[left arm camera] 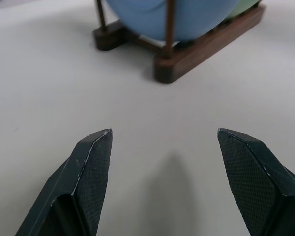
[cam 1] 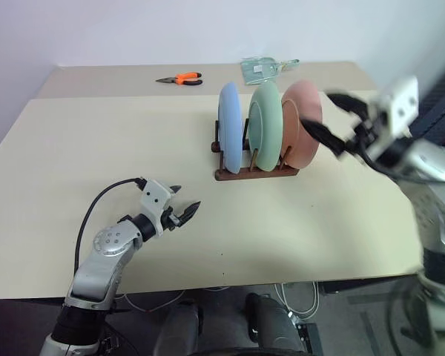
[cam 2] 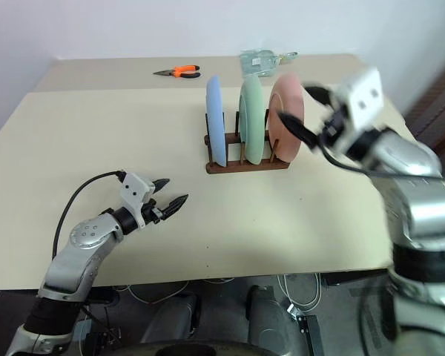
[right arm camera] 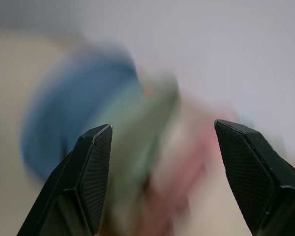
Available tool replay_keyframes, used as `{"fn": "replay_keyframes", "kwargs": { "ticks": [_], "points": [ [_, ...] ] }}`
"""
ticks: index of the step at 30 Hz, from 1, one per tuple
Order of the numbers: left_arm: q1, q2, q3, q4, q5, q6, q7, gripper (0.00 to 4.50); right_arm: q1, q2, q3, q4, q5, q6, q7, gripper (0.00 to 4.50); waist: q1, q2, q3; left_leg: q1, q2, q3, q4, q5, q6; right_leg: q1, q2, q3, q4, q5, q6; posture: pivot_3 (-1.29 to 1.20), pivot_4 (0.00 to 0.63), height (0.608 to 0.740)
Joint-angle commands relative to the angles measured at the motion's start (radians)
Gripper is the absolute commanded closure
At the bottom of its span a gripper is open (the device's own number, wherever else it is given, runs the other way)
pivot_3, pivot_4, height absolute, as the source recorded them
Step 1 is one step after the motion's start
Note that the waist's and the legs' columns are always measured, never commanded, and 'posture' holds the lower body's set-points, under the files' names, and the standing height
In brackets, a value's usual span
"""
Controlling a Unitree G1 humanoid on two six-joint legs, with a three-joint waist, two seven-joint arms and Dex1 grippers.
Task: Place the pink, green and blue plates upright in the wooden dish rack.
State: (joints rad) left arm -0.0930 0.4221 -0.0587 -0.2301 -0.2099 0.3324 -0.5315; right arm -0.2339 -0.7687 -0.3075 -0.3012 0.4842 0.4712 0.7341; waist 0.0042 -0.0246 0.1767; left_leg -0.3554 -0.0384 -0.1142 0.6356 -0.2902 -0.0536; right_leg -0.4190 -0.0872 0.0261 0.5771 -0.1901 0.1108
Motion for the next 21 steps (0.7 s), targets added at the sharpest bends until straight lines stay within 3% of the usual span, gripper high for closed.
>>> {"fn": "replay_keyframes", "kwargs": {
  "ticks": [1, 6, 11, 21],
  "points": [
    [-0.03, -0.018, 0.004, 0.029, 0.026, -0.048, 0.022, 0.98, 0.115, -0.023, -0.028, -0.002, -0.051, -0.104, 0.059, 1.13, -0.005, 0.001, -0.001, 0.0, 0.0, 0.0, 0.0, 0.0, 0.0, 0.0, 0.0, 0.0, 0.0, -0.001, 0.002, 0.0, 0.15, 0.74],
    [-0.035, -0.028, 0.03, 0.072, 0.029, -0.073, 0.034, 0.98, 0.122, 0.069, 0.021, 0.188, -0.13, -0.237, 0.013, 1.13, -0.024, 0.001, -0.001, 0.002, 0.002, 0.0, 0.0, 0.0, 0.0, 0.006, 0.001, 0.0, 0.001, -0.002, 0.003, 0.0, 0.15, 0.74],
    [-0.012, 0.005, 0.06, 0.048, 0.029, -0.068, 0.028, 0.98, 0.058, 0.091, 0.05, 0.337, -0.167, -0.329, 0.031, 1.13, -0.018, 0.003, 0.0, 0.002, 0.001, 0.0, 0.002, 0.0, 0.0, 0.002, 0.001, 0.0, 0.001, -0.001, 0.002, 0.0, 0.15, 0.74],
    [0.006, 0.023, 0.101, 0.033, 0.043, -0.056, 0.068, 0.98, -0.055, 0.108, 0.119, 0.44, -0.191, -0.356, 0.035, 1.13, -0.017, 0.004, 0.0, 0.001, 0.0, -0.001, 0.006, 0.0, 0.0, 0.003, 0.0, -0.001, 0.001, -0.001, 0.003, 0.0, 0.15, 0.74]
  ]
}}
